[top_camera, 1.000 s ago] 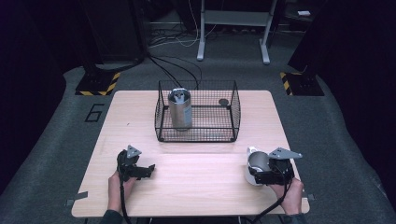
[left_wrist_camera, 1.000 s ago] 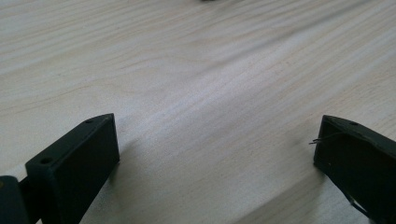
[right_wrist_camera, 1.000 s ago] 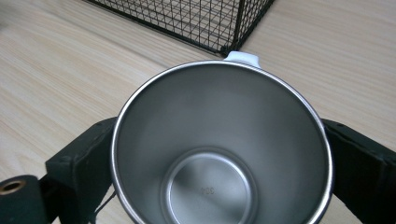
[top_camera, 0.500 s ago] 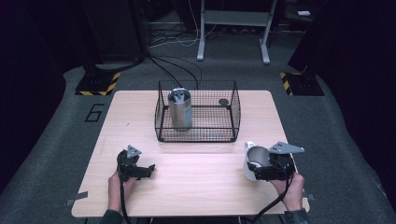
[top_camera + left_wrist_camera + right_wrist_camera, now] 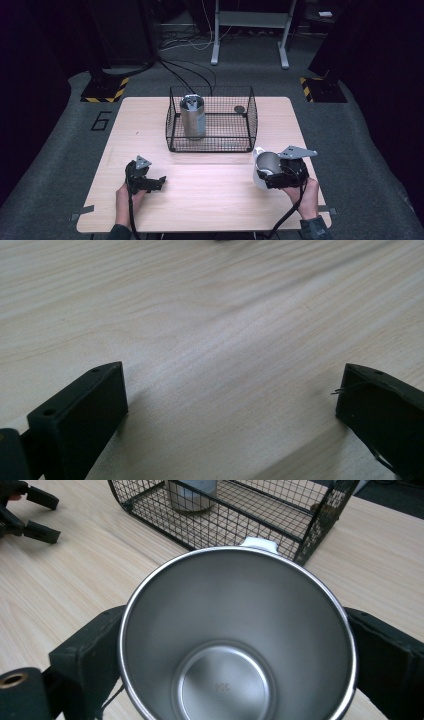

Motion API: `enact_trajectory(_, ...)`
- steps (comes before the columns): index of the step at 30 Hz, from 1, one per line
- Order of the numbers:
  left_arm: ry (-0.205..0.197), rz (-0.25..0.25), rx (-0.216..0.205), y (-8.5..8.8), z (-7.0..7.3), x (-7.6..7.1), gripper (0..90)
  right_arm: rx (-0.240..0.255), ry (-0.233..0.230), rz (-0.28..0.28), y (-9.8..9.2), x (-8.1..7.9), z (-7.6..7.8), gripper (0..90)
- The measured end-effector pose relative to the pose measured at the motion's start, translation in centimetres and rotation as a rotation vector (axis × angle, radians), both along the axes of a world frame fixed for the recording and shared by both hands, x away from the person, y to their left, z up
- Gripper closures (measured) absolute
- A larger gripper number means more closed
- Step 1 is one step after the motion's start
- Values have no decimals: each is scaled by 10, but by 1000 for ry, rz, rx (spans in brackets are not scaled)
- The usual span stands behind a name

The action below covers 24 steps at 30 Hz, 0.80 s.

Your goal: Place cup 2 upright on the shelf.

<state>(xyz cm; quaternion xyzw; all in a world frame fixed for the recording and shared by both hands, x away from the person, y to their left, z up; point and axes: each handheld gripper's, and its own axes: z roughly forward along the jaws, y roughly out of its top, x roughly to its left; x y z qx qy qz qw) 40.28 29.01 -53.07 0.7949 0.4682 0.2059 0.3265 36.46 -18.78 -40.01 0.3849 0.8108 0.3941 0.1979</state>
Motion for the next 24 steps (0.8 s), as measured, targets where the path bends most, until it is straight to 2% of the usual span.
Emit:
enact_trajectory(7, 3, 1, -2, 0, 0, 0, 1, 21, -3, 24, 13, 6, 6, 56)
enact_trajectory(24, -1, -7, 4, 0, 0, 0, 0, 22, -22, 94, 36, 24, 24, 56)
